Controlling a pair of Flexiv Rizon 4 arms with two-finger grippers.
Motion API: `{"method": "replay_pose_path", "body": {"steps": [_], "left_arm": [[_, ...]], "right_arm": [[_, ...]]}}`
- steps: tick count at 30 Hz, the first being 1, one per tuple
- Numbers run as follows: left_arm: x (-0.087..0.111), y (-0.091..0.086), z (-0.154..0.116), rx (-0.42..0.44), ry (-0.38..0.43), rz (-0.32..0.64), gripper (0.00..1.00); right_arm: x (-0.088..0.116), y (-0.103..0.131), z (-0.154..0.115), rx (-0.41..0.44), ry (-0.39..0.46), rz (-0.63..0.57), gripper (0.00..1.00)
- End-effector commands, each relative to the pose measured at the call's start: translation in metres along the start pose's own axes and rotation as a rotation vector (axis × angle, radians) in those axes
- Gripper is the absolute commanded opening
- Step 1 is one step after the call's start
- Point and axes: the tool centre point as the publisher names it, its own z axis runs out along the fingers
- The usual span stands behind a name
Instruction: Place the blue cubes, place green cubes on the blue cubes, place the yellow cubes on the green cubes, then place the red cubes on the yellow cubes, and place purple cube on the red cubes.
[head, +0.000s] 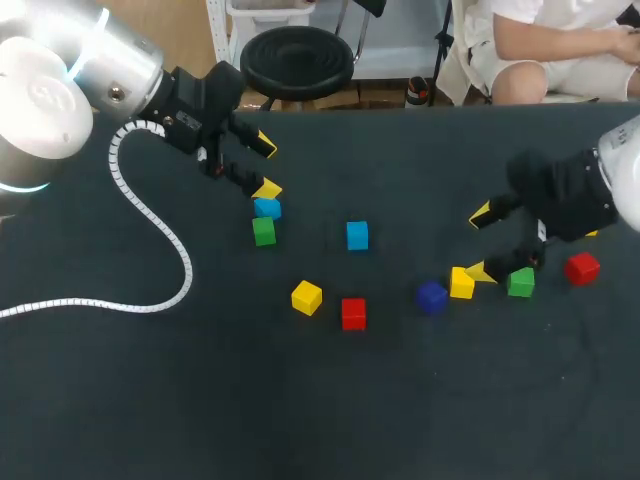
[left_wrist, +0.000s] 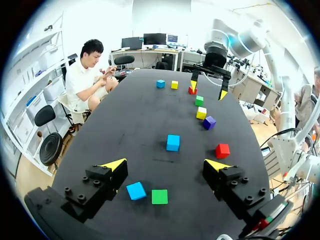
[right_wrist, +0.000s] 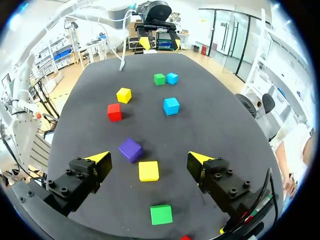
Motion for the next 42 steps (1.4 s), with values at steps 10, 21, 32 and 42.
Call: {"method": "replay_pose_path", "body": {"steps": [10,21,32,42], "left_arm": [[0.001,0.000,0.000,-0.001,-0.002,0.002,1.00],[0.001,0.000,0.000,-0.001,-0.002,0.002,1.00],[0.001,0.000,0.000,-0.001,-0.002,0.002,1.00],[0.001,0.000,0.000,-0.001,-0.002,0.002,1.00]], "right_arm": [[0.070,-0.029,-0.086,0.194,-0.132,0.084,1.00],[0.072,-0.075,-0.128,0.311,-0.047,0.024,1.00],[0.068,-0.129,-0.134,0.363,-0.103,0.115,1.00],[0.069,-0.174,-0.106,0.269,-0.121,0.187,1.00]]}}
